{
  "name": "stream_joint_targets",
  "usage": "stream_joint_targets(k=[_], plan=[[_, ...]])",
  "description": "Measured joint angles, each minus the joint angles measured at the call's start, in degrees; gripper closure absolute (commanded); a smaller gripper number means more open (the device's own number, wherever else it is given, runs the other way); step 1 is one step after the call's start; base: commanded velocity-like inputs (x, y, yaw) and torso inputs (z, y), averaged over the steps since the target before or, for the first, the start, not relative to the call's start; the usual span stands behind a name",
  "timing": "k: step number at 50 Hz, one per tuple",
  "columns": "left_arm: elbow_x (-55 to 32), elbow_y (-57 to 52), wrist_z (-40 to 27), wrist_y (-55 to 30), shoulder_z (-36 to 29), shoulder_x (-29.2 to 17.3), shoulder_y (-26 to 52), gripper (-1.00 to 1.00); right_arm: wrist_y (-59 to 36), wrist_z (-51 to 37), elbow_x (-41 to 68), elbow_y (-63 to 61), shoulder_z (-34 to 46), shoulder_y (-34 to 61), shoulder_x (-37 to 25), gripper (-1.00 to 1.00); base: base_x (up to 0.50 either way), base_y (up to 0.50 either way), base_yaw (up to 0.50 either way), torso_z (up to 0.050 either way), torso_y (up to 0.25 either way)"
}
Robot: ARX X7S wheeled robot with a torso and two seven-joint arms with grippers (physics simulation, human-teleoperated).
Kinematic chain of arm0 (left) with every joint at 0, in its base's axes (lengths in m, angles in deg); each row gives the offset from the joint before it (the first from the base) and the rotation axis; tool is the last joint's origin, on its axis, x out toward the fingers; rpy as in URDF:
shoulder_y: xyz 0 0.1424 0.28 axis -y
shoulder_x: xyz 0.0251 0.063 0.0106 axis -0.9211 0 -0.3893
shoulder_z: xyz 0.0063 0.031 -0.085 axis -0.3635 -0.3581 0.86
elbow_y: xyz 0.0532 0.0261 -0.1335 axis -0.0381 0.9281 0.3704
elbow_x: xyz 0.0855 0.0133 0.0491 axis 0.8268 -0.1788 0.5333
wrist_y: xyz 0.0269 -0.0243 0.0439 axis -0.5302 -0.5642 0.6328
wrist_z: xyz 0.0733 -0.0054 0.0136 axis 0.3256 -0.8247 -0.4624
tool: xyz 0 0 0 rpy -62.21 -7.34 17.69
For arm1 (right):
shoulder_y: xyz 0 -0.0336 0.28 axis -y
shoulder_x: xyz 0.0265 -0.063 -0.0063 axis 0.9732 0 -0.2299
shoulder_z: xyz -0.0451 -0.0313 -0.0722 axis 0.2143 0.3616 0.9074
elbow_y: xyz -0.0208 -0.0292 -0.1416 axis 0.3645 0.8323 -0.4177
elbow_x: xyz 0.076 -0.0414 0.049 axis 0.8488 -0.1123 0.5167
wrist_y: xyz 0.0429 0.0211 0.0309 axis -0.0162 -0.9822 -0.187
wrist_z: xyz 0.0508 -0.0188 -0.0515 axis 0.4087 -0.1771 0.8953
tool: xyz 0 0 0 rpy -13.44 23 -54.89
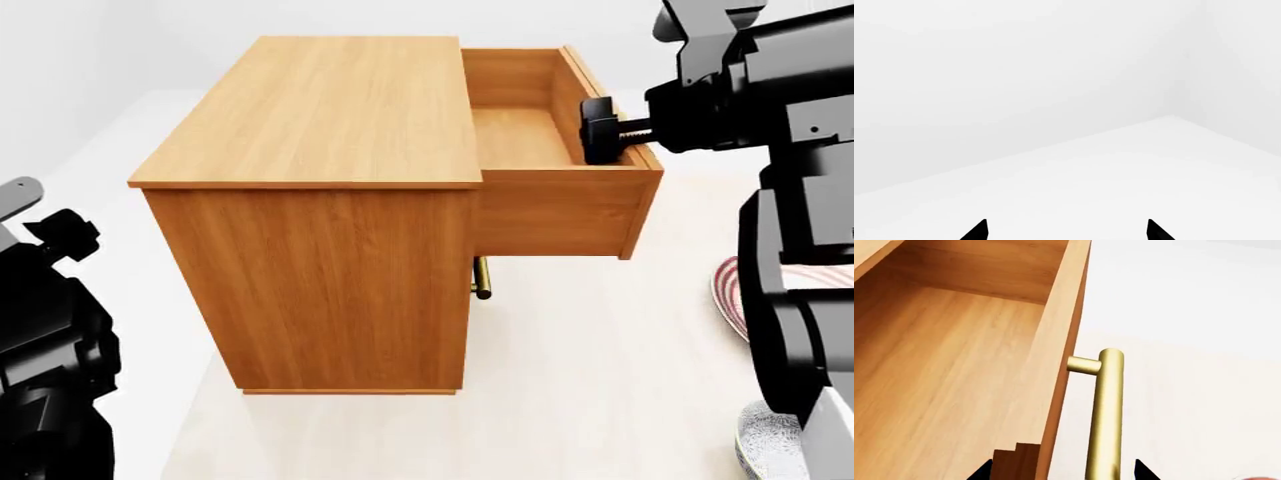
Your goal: Open the top drawer of the cabinet and put the bowl in it.
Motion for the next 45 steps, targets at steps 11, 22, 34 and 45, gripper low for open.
stream_joint_targets(k=[11, 22, 34, 45], plan=[[-0.01, 0.0, 0.02, -0.07, -0.07, -0.04, 0.12, -1.0, 1.0, -0.32, -0.44, 1.05, 0.48, 0.32, -1.16, -1.0, 0.0, 0.0, 0.0, 0.0, 0.0], [0.03, 0.01, -0.01, -0.05, -0.2, 0.05, 0.13, -1.0, 1.89, -0.9, -0.75, 1.62, 0.81, 0.37, -2.17, -1.0, 0.0, 0.0, 0.0, 0.0, 0.0], [0.06, 0.02, -0.06, -0.04, -0.35, 0.21, 0.17, -1.0, 2.56, -1.26, -0.05, 2.37, 1.0, 0.57, -3.03, -1.0, 0.0, 0.0, 0.0, 0.0, 0.0], [0.06, 0.02, -0.1, 0.0, -0.44, 0.27, 0.13, -1.0, 4.01, -1.88, 0.02, 4.33, 0.78, 1.16, -3.57, -1.0, 0.0, 0.0, 0.0, 0.0, 0.0]])
